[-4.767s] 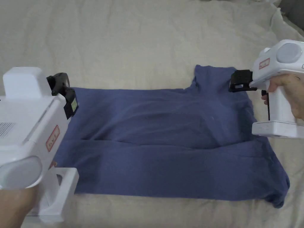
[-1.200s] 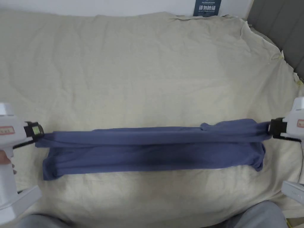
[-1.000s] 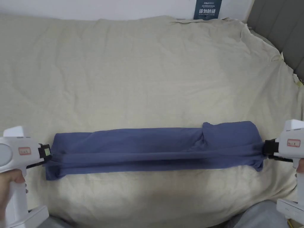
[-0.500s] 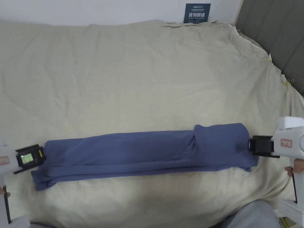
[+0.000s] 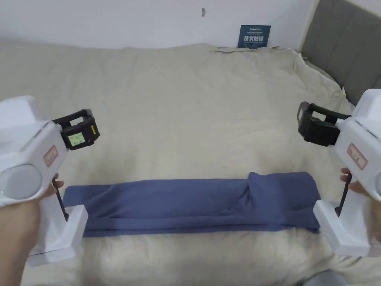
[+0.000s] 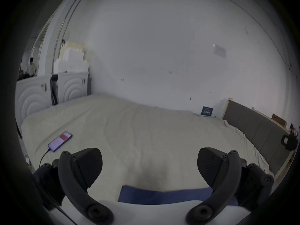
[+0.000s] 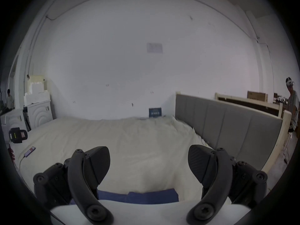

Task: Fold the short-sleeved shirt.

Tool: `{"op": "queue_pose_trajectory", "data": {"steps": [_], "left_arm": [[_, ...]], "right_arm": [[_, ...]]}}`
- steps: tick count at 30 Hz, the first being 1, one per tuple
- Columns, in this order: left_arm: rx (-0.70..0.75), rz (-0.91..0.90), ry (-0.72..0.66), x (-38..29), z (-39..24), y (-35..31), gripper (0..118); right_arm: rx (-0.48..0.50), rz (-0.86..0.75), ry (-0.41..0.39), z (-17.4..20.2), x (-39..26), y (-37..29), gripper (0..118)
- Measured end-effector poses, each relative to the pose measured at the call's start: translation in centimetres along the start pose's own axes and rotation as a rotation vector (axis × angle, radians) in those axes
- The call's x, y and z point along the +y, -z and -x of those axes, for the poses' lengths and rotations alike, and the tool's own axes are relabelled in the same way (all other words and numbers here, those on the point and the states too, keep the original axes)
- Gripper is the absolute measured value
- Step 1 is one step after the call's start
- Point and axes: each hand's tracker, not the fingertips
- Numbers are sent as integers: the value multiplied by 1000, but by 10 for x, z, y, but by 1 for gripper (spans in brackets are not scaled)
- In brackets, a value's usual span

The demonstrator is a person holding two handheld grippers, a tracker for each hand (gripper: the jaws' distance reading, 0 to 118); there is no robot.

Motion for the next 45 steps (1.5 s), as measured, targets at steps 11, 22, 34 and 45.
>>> {"op": "queue_pose_trajectory", "data": {"steps": [11,22,34,45], "left_arm": [[-46,-60,133,-29,-42,-22,61],[-69,-21,157,-40,-47,-24,0],[-71,-10,148,-38,-42,-24,0],[-218,135,-40,-23,-3,4,6]], "right_arm": [[63,-37,-7,19,-21,-23,94],[38,34,37,13,-33,-14,0],[43,54,9,17,-36,-13,0],[79,76,-1,26,-37,-12,0]]}}
